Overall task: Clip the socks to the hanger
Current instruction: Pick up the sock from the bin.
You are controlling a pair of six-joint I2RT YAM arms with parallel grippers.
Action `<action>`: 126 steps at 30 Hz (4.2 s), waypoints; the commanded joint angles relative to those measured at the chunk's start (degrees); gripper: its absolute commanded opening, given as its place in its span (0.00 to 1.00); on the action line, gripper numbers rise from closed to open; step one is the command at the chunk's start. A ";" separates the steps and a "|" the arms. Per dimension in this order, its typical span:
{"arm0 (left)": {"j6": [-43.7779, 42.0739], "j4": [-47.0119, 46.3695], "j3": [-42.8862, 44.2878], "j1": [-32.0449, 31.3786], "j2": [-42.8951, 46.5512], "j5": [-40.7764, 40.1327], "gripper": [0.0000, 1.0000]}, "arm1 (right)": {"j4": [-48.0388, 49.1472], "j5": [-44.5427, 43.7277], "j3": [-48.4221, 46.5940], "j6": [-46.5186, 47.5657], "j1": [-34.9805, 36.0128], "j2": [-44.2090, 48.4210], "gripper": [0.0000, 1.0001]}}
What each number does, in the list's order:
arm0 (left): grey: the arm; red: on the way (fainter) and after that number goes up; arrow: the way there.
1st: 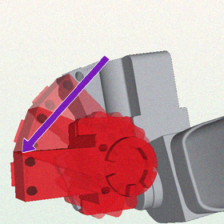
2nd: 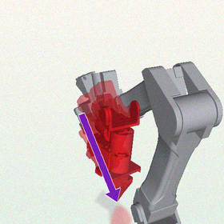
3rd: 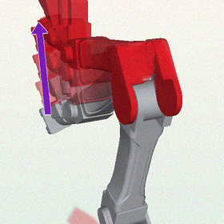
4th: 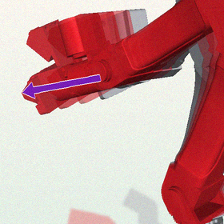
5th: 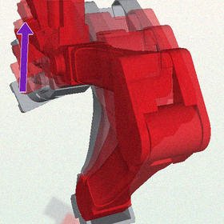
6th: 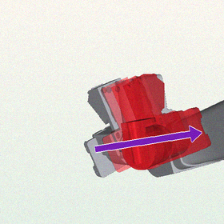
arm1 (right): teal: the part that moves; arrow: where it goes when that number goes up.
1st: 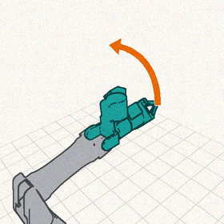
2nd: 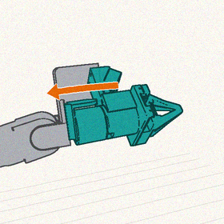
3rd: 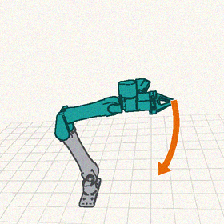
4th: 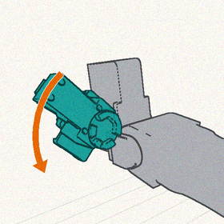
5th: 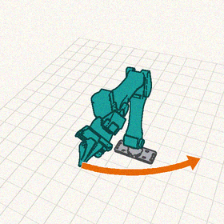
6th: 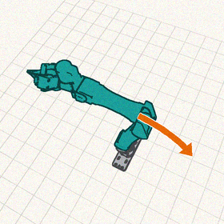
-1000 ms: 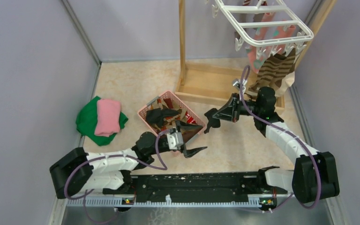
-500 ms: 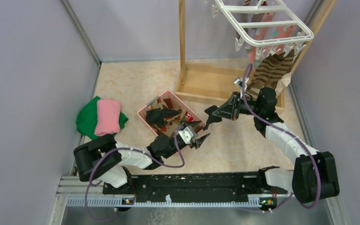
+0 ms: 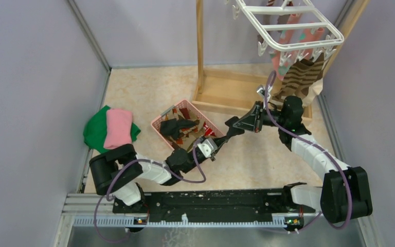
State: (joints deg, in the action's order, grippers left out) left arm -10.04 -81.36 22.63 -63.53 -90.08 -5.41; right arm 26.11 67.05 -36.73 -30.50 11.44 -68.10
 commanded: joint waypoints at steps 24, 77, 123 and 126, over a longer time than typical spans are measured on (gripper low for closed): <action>-19.60 102.39 44.81 0.61 13.28 31.37 0.00 | -89.59 13.82 -18.01 110.44 -0.70 9.93 0.83; 4.67 15.03 -4.74 4.33 27.52 20.69 0.86 | -76.47 21.60 -16.40 88.67 2.84 7.16 0.00; 27.17 -12.46 1.01 13.69 3.15 43.43 0.00 | -73.85 20.63 -15.48 86.16 2.27 7.01 0.00; 25.59 -10.07 -0.84 14.02 6.56 44.02 0.00 | -73.22 19.32 -15.60 85.52 2.27 6.92 0.00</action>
State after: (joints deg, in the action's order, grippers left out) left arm 16.56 -84.90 23.55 -50.00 -88.23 36.45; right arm -49.28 86.48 -51.13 55.61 13.98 -60.97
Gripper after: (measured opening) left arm 0.012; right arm 0.008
